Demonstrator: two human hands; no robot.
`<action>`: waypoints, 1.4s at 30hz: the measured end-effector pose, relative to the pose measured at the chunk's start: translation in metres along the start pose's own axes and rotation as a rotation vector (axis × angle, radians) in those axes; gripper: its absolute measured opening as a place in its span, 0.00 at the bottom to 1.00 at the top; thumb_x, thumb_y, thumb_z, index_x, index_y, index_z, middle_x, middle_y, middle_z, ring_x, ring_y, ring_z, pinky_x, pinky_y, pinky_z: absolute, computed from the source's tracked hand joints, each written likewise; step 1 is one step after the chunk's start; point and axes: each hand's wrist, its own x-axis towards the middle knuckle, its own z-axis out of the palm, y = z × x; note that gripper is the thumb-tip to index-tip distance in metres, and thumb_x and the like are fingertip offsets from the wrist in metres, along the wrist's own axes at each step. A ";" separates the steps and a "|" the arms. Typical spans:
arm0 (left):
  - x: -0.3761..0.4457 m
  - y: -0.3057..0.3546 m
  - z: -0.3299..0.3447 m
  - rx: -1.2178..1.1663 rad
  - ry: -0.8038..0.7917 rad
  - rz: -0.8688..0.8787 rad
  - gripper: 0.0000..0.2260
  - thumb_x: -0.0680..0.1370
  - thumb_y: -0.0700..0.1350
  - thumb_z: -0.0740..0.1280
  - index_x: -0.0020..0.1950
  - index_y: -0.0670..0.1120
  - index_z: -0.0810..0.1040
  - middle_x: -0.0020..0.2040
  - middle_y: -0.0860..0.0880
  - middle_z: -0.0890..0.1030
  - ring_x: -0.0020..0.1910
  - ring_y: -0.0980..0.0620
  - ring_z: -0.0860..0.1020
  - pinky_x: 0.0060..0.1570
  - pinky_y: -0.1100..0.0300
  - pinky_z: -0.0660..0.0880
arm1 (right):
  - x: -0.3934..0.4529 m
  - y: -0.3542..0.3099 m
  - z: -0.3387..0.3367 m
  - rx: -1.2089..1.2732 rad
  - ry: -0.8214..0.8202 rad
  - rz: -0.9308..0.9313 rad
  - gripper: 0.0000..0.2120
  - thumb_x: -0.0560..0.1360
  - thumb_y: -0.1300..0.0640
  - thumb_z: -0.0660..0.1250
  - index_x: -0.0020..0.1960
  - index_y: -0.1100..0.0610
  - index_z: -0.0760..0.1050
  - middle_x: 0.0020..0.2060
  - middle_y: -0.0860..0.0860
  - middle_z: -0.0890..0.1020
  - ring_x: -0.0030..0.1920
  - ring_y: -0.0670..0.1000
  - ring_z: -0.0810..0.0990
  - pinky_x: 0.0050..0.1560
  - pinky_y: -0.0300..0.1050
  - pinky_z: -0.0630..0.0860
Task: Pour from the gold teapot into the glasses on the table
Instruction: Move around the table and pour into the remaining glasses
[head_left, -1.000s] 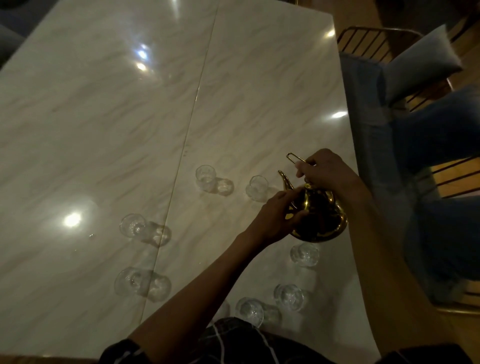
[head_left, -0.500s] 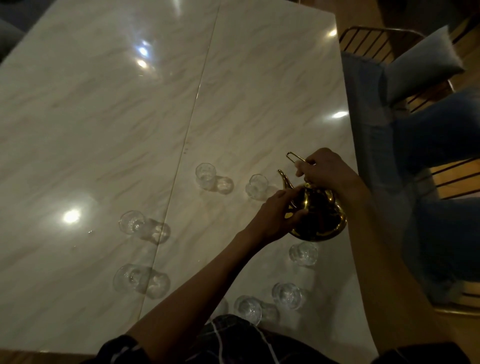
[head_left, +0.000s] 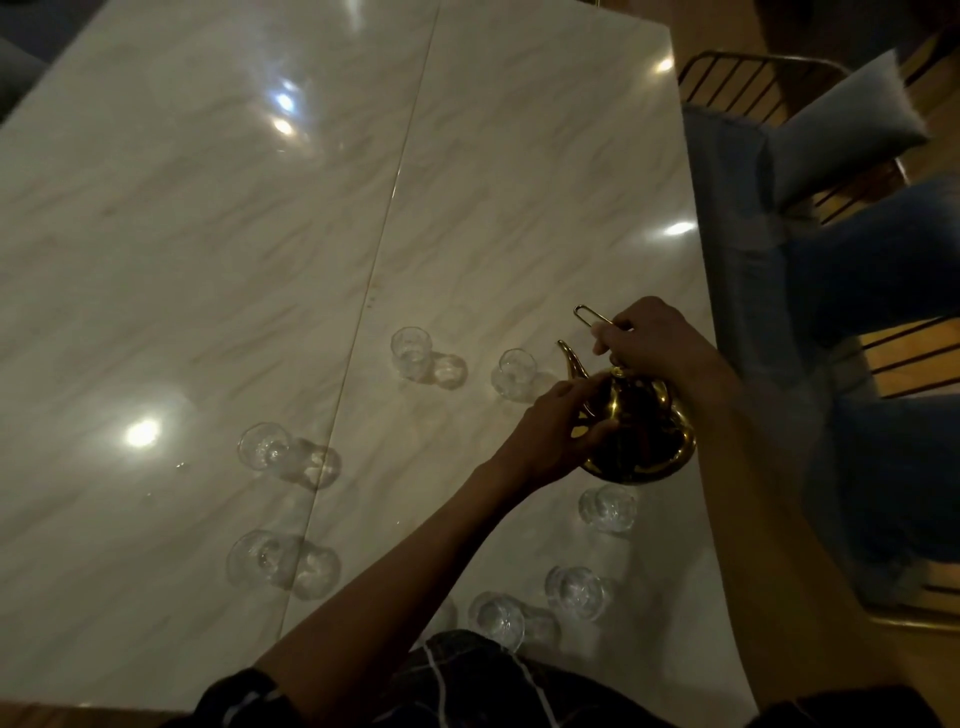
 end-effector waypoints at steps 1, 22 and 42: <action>0.000 0.000 0.000 -0.002 0.001 0.000 0.24 0.80 0.51 0.66 0.75 0.48 0.66 0.65 0.46 0.75 0.61 0.53 0.75 0.55 0.64 0.74 | 0.000 0.000 0.000 0.002 0.000 -0.002 0.15 0.80 0.52 0.63 0.49 0.62 0.83 0.39 0.54 0.81 0.42 0.53 0.81 0.51 0.50 0.78; 0.000 -0.001 0.002 0.010 0.003 0.012 0.24 0.80 0.52 0.66 0.74 0.49 0.66 0.65 0.46 0.74 0.59 0.53 0.75 0.55 0.61 0.76 | 0.002 0.004 0.000 0.001 0.011 -0.030 0.15 0.80 0.52 0.63 0.49 0.61 0.83 0.40 0.54 0.82 0.43 0.53 0.82 0.49 0.49 0.77; -0.004 -0.012 0.004 -0.003 -0.045 -0.047 0.25 0.80 0.51 0.66 0.75 0.47 0.66 0.65 0.45 0.74 0.58 0.51 0.76 0.55 0.57 0.77 | 0.011 0.015 0.016 0.032 -0.003 -0.020 0.16 0.80 0.51 0.63 0.48 0.62 0.83 0.37 0.53 0.81 0.43 0.53 0.82 0.52 0.51 0.79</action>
